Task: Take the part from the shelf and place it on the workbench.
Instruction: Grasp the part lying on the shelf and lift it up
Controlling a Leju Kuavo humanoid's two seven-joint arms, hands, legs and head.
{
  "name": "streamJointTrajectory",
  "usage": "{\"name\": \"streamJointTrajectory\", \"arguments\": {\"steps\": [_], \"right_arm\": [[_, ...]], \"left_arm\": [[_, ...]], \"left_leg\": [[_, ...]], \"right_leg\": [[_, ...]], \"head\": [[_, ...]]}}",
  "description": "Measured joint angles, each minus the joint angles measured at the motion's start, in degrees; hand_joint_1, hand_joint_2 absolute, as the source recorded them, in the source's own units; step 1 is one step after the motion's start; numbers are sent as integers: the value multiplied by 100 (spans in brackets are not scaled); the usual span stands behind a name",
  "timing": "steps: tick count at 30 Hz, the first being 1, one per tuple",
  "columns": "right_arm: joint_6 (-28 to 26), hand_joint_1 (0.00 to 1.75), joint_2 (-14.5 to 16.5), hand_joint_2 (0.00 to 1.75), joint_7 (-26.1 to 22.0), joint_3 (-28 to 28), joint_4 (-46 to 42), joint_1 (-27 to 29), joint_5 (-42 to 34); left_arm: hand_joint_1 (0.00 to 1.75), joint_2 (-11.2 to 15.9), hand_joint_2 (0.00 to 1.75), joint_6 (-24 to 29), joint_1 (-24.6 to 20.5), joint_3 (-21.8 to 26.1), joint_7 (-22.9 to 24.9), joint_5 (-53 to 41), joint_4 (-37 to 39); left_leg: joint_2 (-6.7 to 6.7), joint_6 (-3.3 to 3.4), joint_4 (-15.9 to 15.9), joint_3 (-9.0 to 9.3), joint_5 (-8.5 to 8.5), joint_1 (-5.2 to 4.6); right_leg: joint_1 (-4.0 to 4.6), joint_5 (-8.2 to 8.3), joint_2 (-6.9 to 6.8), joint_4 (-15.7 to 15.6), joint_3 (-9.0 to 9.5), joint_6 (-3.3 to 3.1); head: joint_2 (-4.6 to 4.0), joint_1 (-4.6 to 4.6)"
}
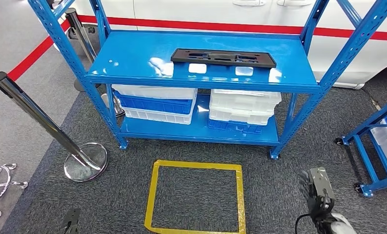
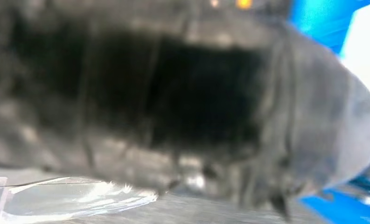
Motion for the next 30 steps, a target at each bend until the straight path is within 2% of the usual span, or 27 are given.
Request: {"name": "streamJointTrajectory", "arguments": {"steps": [9,15,19,21,25,30], "right_arm": [[209,0,-325,0,-67,775,-1089,-840,-815],[-38,0,-515,0,-1,1478,-1712,-1497,-902],[-365,0,-593,175,38,1947,-2063,-1847,-667],[-576,0,-626,175,55,2190,-2215,-1979,-476],[-1080,0,-639,0,134,2547,-2424,-2051,50],[-1771,0,-639,0,314,2920,-2535,-2069,887]], "left_arm": [[0,-64,0,-92,-97,613,-12,-438,106],[0,-92,0,-167,-146,896,-10,-691,151],[0,-109,0,-221,-175,1067,3,-841,181],[0,-113,0,-238,-189,1144,14,-909,192],[0,-122,0,-278,-206,1241,49,-999,210],[0,-134,0,-321,-219,1292,74,-1082,228]], "left_leg": [[-2,11,9,-9,8,0],[-2,12,14,-11,8,0],[-3,12,15,-11,9,0],[-3,12,16,-11,9,0],[-5,12,16,-15,9,0],[-4,12,17,-17,8,0]], "right_leg": [[0,5,-3,0,-1,8],[0,8,-2,0,-1,12],[1,8,-2,1,-2,12],[1,8,-2,1,-2,12],[0,8,-3,1,-2,12],[0,8,-4,1,-3,12]], "head": [[0,0],[0,1],[0,1],[0,0],[0,-1],[0,1]]}}
